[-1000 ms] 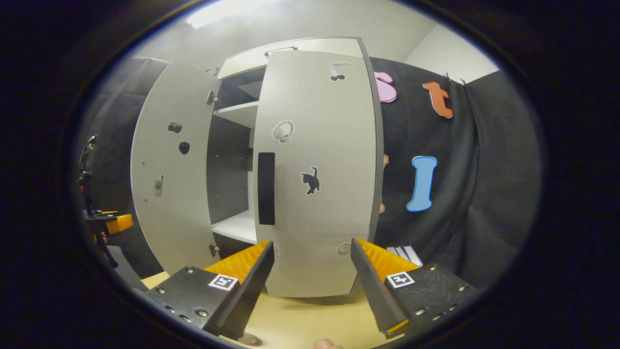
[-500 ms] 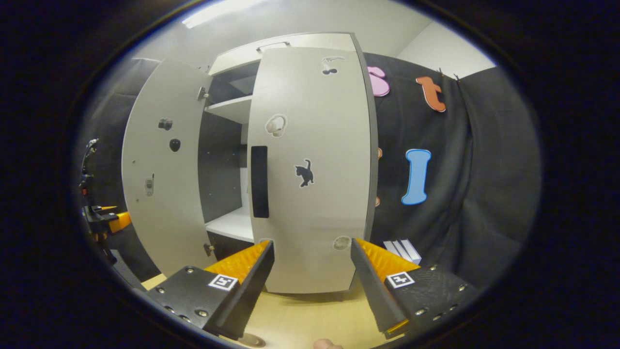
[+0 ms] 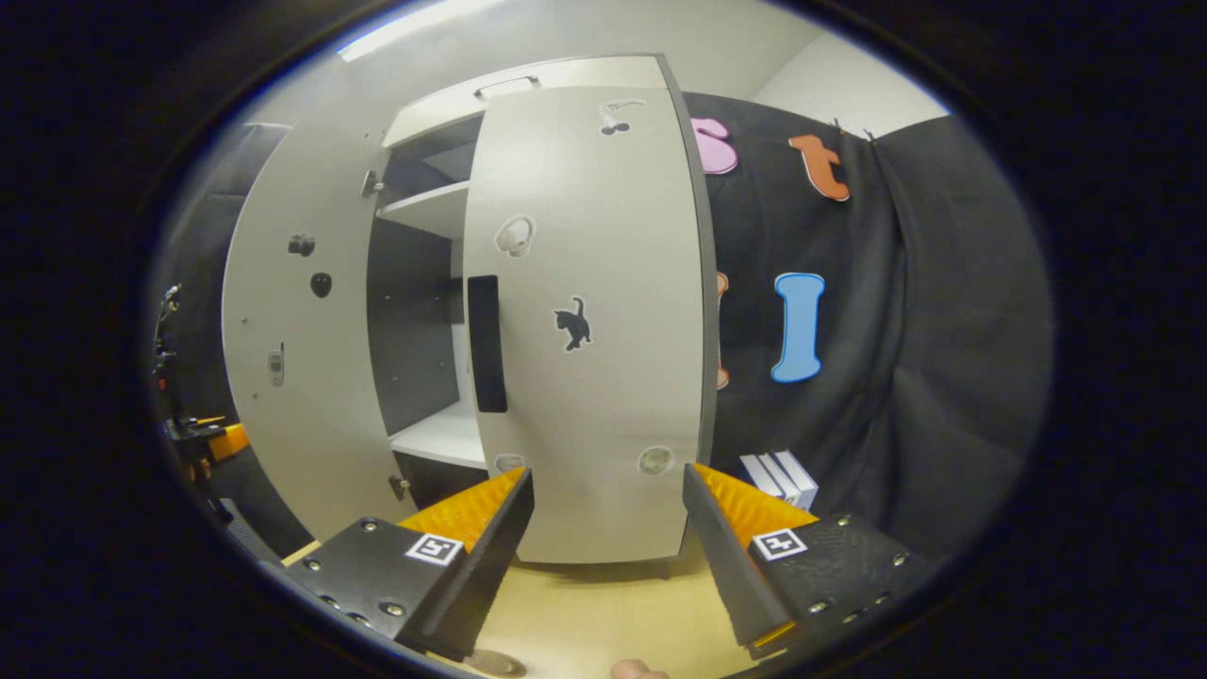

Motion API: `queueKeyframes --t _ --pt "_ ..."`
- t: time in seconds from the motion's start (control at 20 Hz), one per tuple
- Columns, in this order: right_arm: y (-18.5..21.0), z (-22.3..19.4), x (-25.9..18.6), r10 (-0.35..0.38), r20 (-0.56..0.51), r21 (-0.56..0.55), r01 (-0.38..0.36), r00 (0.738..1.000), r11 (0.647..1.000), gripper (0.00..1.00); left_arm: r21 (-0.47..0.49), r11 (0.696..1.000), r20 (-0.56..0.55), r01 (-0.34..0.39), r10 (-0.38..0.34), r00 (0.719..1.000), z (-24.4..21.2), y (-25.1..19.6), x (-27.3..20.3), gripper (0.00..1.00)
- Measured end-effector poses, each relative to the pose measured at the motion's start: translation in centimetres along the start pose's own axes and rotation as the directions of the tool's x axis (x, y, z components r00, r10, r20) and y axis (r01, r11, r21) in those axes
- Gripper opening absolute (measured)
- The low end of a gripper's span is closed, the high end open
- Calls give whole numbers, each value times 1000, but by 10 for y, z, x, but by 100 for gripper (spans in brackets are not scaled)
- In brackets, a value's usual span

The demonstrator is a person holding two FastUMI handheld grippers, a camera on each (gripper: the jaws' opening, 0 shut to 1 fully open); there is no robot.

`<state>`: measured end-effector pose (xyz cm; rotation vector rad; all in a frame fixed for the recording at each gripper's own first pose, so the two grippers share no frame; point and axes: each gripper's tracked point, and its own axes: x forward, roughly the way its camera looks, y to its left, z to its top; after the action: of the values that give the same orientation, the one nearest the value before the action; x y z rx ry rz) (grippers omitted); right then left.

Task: Grasp the bottle in the cabinet with the left hand and place it on the coaster, then close the right door with the right hand and the left door with the left hand.

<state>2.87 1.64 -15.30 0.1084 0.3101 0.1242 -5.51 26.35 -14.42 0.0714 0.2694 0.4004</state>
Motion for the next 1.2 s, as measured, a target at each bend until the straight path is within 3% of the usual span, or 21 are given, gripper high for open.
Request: queueKeyframes --t 0.05,0.1,0.2,0.25,0.55,0.6,0.7,0.85,0.9,1.1,1.2 --pt "-1 0 -2 -2 0 5 2 1000 1000 96 -3 1000 0 4 -4 1000 0 -1 -1 89" --pt "-2 -1 -2 -3 -2 10 3 1000 1000 96 -12 1000 0 7 -7 1000 0 -2 0 93" --pt "-3 -3 -3 -6 -5 16 6 1000 1000 94 -34 999 -2 13 -13 1000 -2 -3 1 89" --pt "-4 -2 -3 -7 -5 17 8 1000 1000 94 -36 999 -3 19 -19 1000 -1 -3 1 93" --pt "-3 -2 -10 -4 -2 18 4 1000 1000 94 -27 997 0 79 -79 997 -3 -23 -6 93" --pt "-3 -2 -11 -3 -1 18 3 1000 1000 94 -25 996 1 85 -85 996 -3 -26 -8 89" --pt "-3 -2 -13 -1 -1 17 1 1000 1000 96 -17 995 0 101 -101 995 -3 -34 -10 94" --pt "-4 -4 -16 1 -3 18 -1 1000 1000 96 -21 991 -6 130 -130 991 -5 -46 -15 89" --pt "-5 -4 -18 1 -3 20 -1 1000 1000 96 -17 991 -7 136 -136 991 -5 -49 -16 93" --pt "-8 -4 -20 2 -2 26 -2 1000 1000 94 -14 988 -5 154 -154 988 -4 -57 -21 93" --pt "-9 -3 -21 4 1 29 -4 1000 1000 94 -27 986 -9 165 -165 986 -6 -63 -22 89"
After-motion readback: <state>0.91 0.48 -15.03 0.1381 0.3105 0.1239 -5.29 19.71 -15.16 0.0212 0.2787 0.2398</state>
